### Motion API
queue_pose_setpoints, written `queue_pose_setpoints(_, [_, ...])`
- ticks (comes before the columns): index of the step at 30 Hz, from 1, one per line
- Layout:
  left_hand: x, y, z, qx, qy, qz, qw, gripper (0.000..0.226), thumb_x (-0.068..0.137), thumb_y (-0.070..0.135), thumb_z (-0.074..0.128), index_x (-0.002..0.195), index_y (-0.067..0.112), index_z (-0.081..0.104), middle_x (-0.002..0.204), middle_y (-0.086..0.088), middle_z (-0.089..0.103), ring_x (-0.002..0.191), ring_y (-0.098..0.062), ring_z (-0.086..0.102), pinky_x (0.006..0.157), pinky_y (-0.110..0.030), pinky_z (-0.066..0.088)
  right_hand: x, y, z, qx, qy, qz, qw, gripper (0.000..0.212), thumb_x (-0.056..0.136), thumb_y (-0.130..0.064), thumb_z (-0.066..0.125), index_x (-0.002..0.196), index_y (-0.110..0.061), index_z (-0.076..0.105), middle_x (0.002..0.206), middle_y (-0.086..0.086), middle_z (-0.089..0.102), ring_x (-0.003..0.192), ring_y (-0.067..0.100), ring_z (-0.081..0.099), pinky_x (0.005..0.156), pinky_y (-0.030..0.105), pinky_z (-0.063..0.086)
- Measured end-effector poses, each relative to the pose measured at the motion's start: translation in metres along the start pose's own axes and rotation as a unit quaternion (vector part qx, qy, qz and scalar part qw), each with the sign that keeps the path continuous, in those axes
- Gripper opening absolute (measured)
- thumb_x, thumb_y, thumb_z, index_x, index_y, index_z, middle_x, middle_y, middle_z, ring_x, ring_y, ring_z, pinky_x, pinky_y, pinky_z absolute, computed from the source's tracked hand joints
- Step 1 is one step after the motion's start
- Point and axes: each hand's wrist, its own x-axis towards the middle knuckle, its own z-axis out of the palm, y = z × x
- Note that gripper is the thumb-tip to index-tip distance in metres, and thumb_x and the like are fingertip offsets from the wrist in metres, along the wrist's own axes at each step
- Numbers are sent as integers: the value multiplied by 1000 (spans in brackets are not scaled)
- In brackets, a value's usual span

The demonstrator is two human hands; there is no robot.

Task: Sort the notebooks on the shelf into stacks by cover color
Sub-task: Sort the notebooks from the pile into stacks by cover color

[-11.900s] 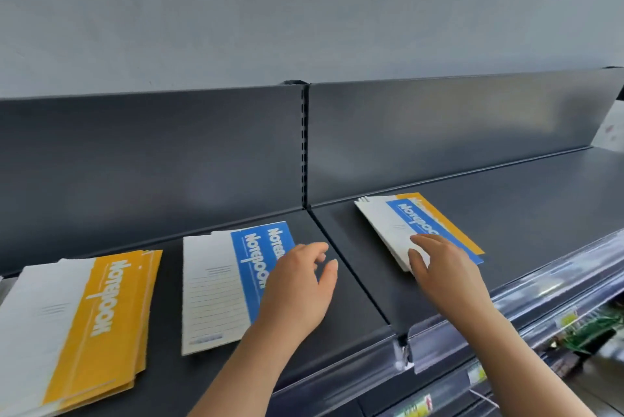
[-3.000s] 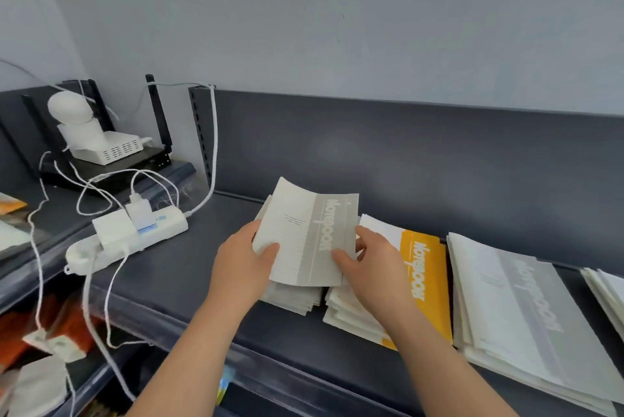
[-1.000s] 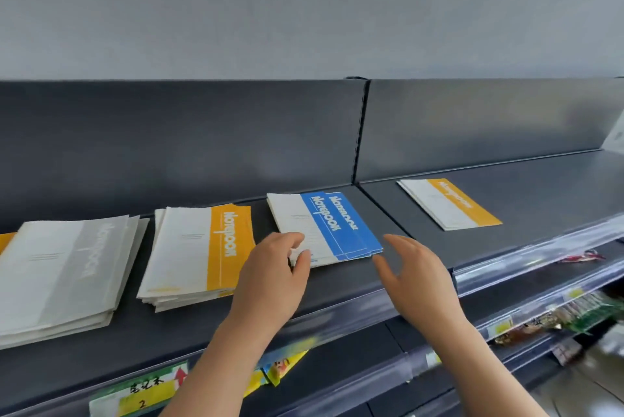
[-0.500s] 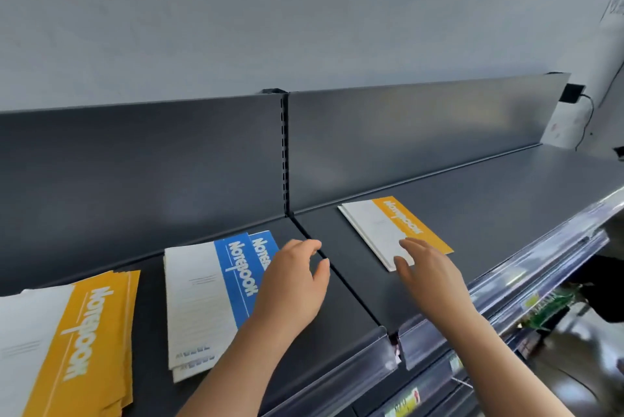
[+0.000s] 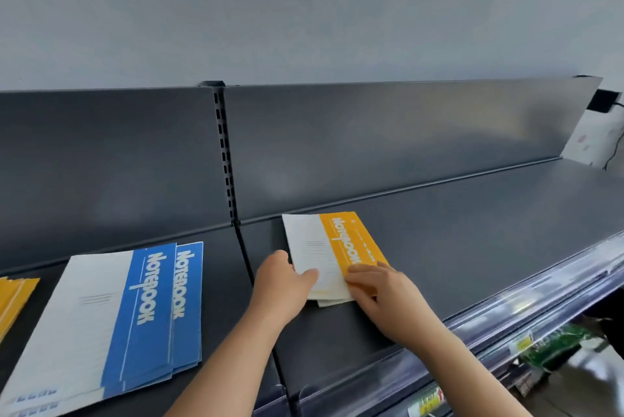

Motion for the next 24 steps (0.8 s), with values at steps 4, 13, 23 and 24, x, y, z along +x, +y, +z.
queue_pose_setpoints(4, [2,0,13,6,67,-27,997,8,82,12,61,88,11,56,86,-2,67,70,-16,61,48,-22,39,6,21,0,40,37,-5,999,23,94,-20,50,106,-19,69,112,-8,67,106,15,57,97,25,41])
queue_pose_setpoints(13, [-6,7,23,-10,151,-66,986,21,83,7,58,101,7,47,97,0,58,77,-11,57,45,-17,36,7,36,-4,59,52,-10,997,24,96,-17,44,105,-12,65,95,4,66,89,23,58,87,25,45])
queue_pose_setpoints(23, [-25,7,19,-124,157,-56,978,24,88,2,55,103,21,55,101,11,63,88,-4,59,61,-20,46,15,37,-6,130,29,-16,991,30,96,-29,47,125,-24,55,118,-10,59,103,11,56,82,19,43])
queue_pose_setpoints(24, [-28,7,17,-140,154,-51,977,25,88,3,56,104,22,55,101,12,63,89,-4,59,62,-20,47,15,35,-5,140,25,-13,990,33,96,-32,48,128,-27,51,121,-11,58,105,11,56,85,21,45])
